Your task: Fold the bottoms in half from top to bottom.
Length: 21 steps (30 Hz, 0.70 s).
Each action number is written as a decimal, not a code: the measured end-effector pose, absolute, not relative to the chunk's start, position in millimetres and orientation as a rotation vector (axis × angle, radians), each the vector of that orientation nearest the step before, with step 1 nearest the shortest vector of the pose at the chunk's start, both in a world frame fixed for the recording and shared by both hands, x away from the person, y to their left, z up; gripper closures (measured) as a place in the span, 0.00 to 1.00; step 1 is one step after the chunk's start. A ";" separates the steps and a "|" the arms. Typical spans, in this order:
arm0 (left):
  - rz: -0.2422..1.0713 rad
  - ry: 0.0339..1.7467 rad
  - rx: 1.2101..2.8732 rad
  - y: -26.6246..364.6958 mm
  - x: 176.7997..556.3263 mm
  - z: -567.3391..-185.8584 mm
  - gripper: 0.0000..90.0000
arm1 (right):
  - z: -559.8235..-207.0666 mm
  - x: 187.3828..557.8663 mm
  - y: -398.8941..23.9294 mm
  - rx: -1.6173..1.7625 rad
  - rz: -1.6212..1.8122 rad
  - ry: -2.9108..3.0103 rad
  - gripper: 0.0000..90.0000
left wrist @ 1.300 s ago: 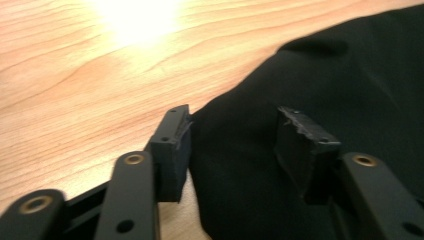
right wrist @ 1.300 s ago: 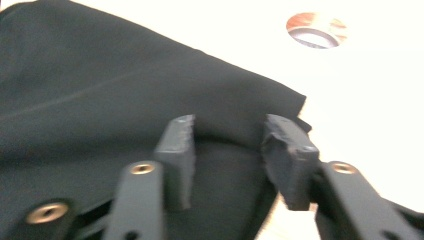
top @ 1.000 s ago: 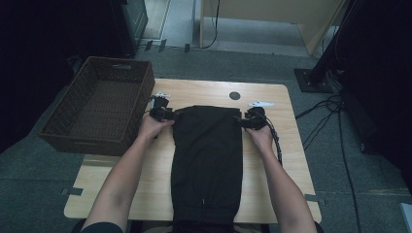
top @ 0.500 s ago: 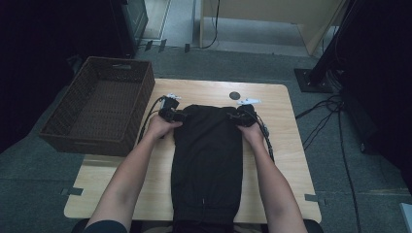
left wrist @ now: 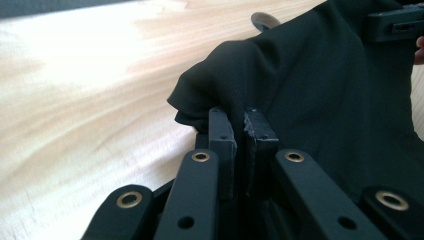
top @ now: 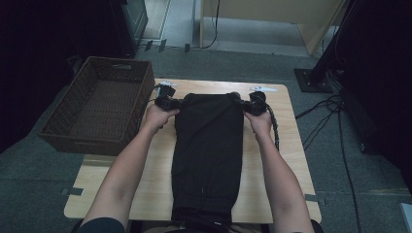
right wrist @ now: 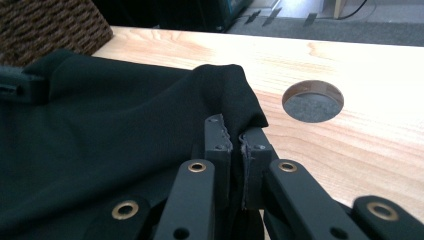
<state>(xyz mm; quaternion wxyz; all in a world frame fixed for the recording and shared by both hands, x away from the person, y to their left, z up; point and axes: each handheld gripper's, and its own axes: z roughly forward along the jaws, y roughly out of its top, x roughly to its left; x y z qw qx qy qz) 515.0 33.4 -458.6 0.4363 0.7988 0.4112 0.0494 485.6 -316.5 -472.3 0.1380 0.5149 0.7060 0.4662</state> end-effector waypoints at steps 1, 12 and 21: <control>0.129 1.023 1.965 33.5 514.9 -456.6 0.94 | -471.2 484.9 -315.2 1.471 1.335 2.038 0.95; 0.306 0.938 1.926 35.3 513.9 -405.4 0.94 | -406.6 485.9 -310.8 1.283 1.344 1.991 0.95; 0.237 0.865 1.941 49.9 454.9 -407.3 0.94 | -414.2 422.9 -306.8 1.221 1.375 2.039 0.95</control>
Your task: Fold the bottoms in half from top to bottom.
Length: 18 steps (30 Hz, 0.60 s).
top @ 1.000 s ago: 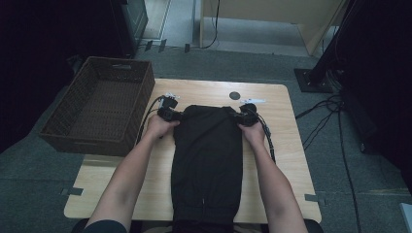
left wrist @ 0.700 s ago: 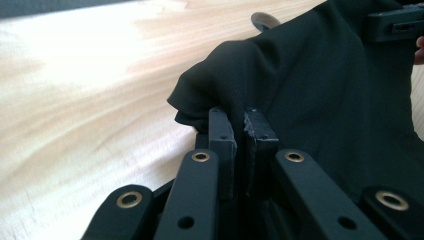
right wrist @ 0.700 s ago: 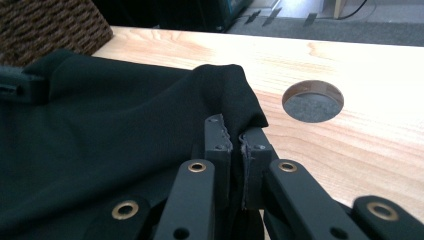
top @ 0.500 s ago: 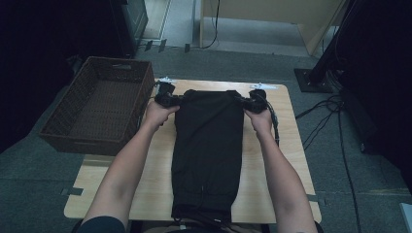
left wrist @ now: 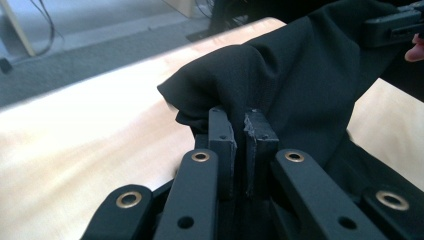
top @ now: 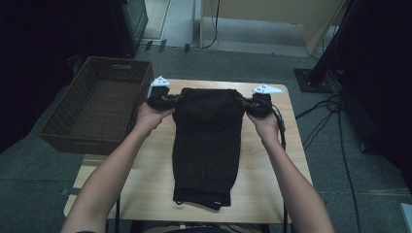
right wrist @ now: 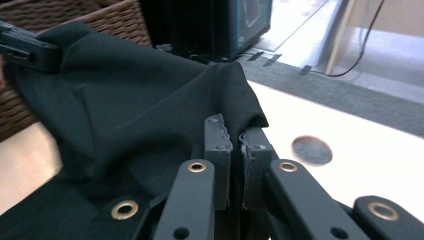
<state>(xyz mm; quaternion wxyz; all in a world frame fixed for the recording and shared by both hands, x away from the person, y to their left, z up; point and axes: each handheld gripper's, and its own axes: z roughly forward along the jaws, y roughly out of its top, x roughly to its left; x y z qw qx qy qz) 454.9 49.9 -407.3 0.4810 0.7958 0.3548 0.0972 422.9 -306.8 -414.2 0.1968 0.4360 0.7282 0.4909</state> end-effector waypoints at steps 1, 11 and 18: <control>0.211 0.861 1.931 52.2 447.6 -409.4 0.94 | -416.2 415.8 -307.7 1.224 1.383 2.043 0.95; 0.093 0.862 1.999 67.5 381.2 -454.7 0.94 | -453.0 339.0 -303.2 1.232 1.414 2.146 0.94; 0.013 0.882 2.092 62.4 360.9 -490.5 0.94 | -496.5 313.6 -294.2 1.302 1.310 2.256 0.94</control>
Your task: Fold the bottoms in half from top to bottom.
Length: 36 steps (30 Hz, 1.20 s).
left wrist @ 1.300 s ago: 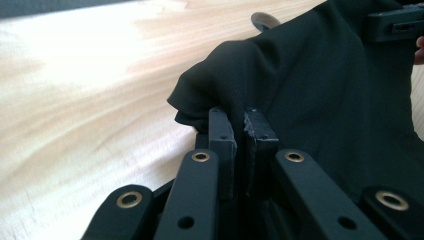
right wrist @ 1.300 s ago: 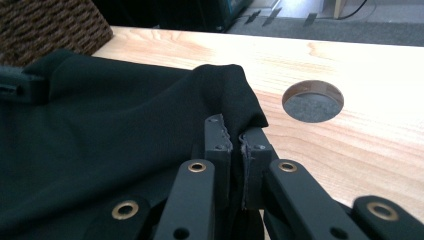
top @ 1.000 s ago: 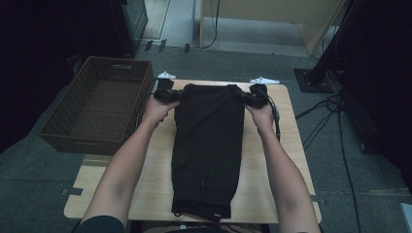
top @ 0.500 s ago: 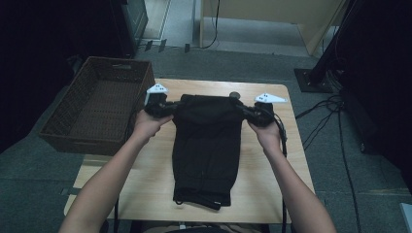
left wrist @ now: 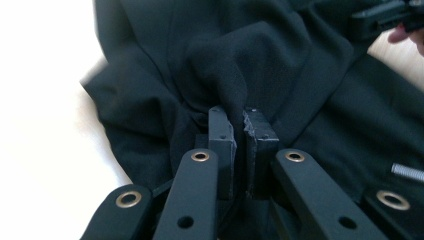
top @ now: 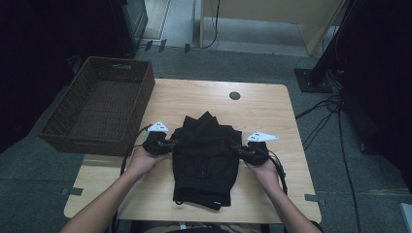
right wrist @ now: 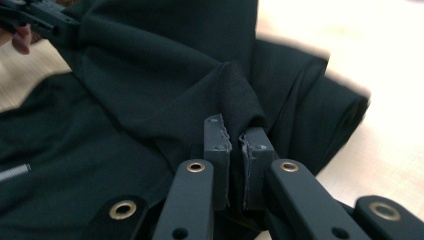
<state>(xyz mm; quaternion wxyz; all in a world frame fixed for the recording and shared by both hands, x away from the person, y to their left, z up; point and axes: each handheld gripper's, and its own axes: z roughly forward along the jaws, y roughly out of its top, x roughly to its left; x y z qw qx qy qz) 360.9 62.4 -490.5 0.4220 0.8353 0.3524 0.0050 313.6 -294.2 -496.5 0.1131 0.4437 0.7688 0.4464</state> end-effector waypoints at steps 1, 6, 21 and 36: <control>0.004 0.885 2.093 61.8 359.9 -494.3 0.94 | -499.7 312.8 -294.2 1.303 1.303 2.266 0.94; 0.005 0.895 2.121 56.5 361.7 -504.1 0.94 | -511.4 315.6 -292.1 1.292 1.222 2.312 0.93; 0.084 1.016 2.062 38.2 437.9 -512.1 0.93 | -517.9 388.2 -299.8 1.398 1.230 2.171 0.92; 0.129 0.888 1.938 56.3 400.1 -446.4 0.95 | -454.6 371.2 -307.9 1.311 1.350 2.115 0.94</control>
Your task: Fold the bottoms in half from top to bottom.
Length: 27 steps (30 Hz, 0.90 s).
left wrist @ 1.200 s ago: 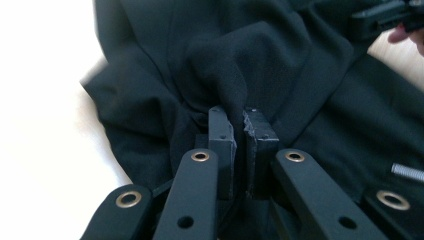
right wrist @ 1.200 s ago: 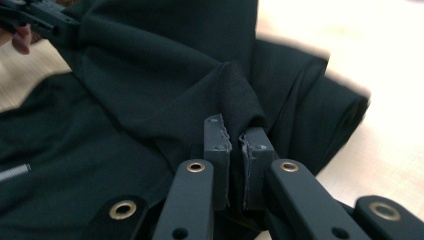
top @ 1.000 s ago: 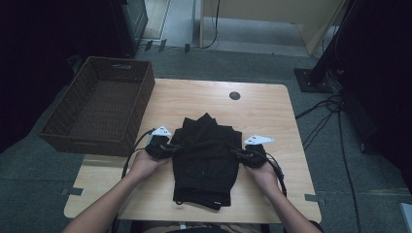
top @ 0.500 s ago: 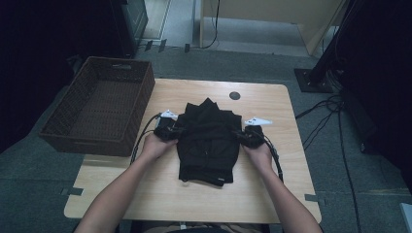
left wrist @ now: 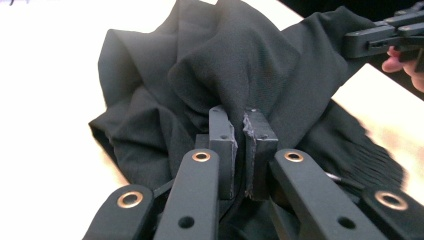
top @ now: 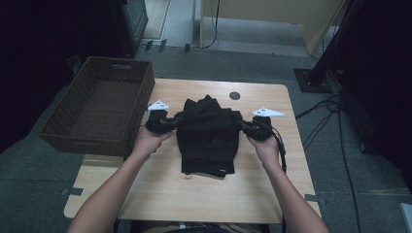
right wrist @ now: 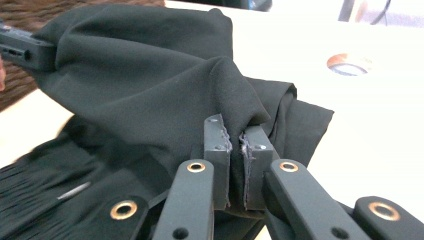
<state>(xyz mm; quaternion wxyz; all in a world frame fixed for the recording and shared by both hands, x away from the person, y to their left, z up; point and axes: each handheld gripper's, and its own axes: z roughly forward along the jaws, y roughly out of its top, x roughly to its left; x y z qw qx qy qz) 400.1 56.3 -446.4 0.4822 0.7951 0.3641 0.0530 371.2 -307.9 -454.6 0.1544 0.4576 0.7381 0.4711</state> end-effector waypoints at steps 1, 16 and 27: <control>0.124 0.876 1.941 57.7 392.2 -444.7 0.95 | -452.3 364.5 -307.7 1.295 1.351 2.122 0.94; 0.041 0.850 2.104 57.7 332.1 -480.5 0.87 | -489.8 296.9 -309.8 1.265 1.296 2.254 0.87; 0.030 0.852 2.064 70.2 339.6 -455.3 0.49 | -472.8 293.1 -327.5 1.270 1.409 2.178 0.54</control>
